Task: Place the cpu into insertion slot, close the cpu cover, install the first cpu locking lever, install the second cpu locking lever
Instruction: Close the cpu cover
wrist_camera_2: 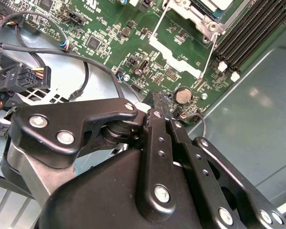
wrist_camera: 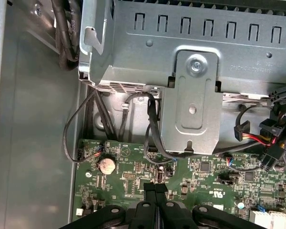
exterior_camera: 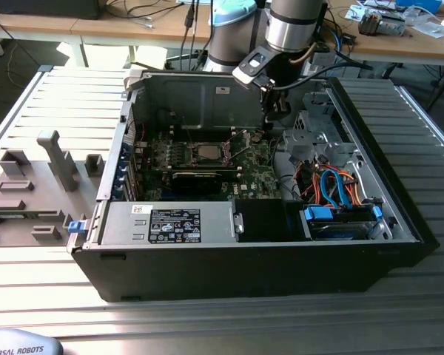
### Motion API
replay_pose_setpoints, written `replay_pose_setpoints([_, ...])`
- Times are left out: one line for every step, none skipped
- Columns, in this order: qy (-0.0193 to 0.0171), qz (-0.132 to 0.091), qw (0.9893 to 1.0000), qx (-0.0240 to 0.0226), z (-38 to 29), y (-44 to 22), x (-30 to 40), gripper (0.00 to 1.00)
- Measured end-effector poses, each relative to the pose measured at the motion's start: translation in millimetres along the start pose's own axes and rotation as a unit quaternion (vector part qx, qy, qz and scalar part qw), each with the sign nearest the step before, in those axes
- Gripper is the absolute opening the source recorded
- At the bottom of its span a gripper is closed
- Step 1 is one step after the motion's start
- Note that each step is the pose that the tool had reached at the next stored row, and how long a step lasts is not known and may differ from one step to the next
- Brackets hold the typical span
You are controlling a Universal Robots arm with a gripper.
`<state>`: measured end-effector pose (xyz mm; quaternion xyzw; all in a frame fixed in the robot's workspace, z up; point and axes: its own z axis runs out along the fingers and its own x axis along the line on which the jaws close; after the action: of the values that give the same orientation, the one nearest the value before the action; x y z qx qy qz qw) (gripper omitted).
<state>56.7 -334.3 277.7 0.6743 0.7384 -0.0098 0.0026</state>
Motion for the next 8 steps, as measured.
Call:
replay_pose_setpoints([0.0000,0.000,1.0000,0.0000,0.1,0.3,0.0,0.11])
replay_pose_setpoints([0.0000,0.000,1.0000,0.0000,0.3,0.8,-0.1,0.11])
replay_pose_setpoints([0.0000,0.000,1.0000,0.0000,0.5,1.2,-0.1,0.11])
replay_pose_setpoints([0.0000,0.000,1.0000,0.0000,0.7,1.8,-0.1,0.11])
replay_pose_setpoints([0.0000,0.000,1.0000,0.0000,0.9,2.3,-0.2,0.11])
replay_pose_setpoints([0.0000,0.000,1.0000,0.0000,1.0,2.8,-0.2,0.11])
replay_pose_setpoints([0.0000,0.000,1.0000,0.0000,1.2,3.4,-0.3,0.11])
replay_pose_setpoints([0.0000,0.000,1.0000,0.0000,1.4,4.0,-0.3,0.11])
